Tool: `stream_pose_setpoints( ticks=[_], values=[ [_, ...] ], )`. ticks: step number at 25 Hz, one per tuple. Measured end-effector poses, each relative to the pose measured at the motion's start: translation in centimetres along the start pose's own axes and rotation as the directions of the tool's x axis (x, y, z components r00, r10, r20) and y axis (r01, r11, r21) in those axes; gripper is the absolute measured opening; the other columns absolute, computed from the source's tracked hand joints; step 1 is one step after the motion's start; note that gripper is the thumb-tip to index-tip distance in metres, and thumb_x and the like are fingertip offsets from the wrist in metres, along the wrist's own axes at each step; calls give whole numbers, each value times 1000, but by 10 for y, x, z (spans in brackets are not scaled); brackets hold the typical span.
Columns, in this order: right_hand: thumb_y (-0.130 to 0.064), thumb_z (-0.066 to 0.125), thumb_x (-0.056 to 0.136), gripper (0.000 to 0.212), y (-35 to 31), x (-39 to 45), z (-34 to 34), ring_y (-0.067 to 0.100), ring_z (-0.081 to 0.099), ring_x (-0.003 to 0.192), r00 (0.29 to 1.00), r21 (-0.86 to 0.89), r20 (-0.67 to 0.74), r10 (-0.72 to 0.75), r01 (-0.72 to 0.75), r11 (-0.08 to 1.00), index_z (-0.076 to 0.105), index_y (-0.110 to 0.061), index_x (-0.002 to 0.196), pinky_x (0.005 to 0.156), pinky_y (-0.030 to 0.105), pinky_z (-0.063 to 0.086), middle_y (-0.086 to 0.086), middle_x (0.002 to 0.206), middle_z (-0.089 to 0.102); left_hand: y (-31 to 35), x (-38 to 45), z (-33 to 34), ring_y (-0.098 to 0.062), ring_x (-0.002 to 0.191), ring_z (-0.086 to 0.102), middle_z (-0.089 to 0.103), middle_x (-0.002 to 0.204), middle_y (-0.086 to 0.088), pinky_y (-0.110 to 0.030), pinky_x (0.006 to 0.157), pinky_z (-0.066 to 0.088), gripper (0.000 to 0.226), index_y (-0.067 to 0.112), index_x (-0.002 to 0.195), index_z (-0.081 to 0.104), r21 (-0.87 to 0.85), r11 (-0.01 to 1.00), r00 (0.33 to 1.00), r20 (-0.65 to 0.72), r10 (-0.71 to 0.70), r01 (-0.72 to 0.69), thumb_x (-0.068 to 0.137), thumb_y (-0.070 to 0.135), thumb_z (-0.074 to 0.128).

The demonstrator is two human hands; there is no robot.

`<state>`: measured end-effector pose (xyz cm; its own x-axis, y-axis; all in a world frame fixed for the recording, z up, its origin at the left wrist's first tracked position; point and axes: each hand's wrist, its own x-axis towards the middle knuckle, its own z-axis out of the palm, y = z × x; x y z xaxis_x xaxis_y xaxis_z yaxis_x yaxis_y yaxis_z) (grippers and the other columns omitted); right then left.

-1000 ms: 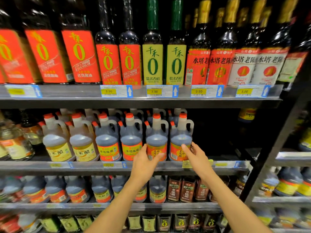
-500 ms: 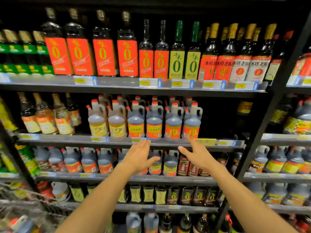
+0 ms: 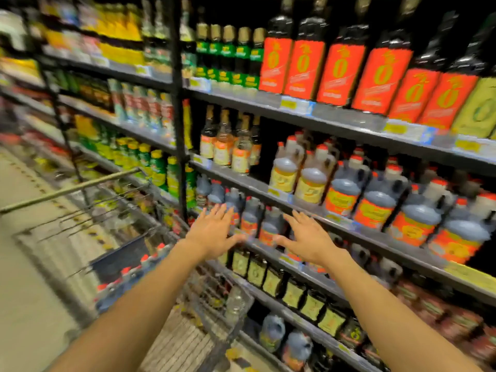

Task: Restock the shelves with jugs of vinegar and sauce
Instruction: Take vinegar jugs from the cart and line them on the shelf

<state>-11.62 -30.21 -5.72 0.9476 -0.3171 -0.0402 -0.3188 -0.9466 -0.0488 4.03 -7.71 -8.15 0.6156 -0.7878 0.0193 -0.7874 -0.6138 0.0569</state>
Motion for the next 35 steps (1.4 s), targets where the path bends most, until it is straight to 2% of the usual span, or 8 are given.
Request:
stream_pose_setpoints(
  ticks=[4,7,11,16,21,27,31,35],
  values=[
    [-82,26,92,96,-82,82,24,32,18,157,968,0,42,-247,247,969,22,-18,163,126,46,19,12,171,17,-96,-48,33,-27,160,0,2,173,-9,-53,127,1,100,14,165,3,88,958,956,78,-281,274,93,82,17],
    [-87,21,84,105,-142,137,47,33,20,156,905,-4,70,-419,420,908,22,-17,163,126,46,20,14,170,21,-150,-84,55,-28,159,4,4,173,-10,-53,128,3,98,11,164,4,96,872,862,136,-489,479,96,78,22],
    [-78,32,95,94,-212,208,77,31,18,157,793,-5,126,-595,601,799,21,-15,164,126,43,16,13,171,18,-196,-110,78,-29,158,13,12,172,-12,-49,128,9,91,8,164,9,124,755,739,158,-655,644,100,69,29],
    [-74,34,99,88,-275,286,113,28,9,160,623,51,236,-745,758,650,17,-19,165,128,43,10,11,173,9,-232,-104,100,-29,159,9,12,171,-15,-49,128,6,89,8,163,8,163,642,609,213,-764,749,100,70,21],
    [-74,35,98,89,-327,352,165,28,10,159,501,112,257,-826,834,540,17,-18,165,129,43,8,11,172,14,-266,-66,146,-31,159,3,7,171,-16,-48,128,1,84,10,163,3,215,612,544,302,-783,761,103,65,21],
    [-73,38,98,87,-349,390,288,25,8,160,421,236,397,-815,812,534,18,-19,164,128,40,5,7,173,12,-340,-33,231,-27,159,8,12,171,-15,-45,130,7,86,10,163,5,100,558,500,336,-798,824,102,65,30],
    [-64,44,101,82,-366,408,358,27,14,159,405,239,429,-807,811,534,20,-16,163,128,40,8,10,172,16,-376,-28,302,-28,158,13,16,170,-14,-46,129,12,85,12,163,8,106,557,490,362,-793,824,101,66,29],
    [-48,53,103,74,-394,421,413,32,29,152,420,279,366,-831,802,528,27,-9,160,123,42,21,18,166,30,-394,-31,359,-33,148,36,39,159,-15,-47,121,28,79,15,155,29,37,527,483,349,-803,849,96,59,55]
  ],
)
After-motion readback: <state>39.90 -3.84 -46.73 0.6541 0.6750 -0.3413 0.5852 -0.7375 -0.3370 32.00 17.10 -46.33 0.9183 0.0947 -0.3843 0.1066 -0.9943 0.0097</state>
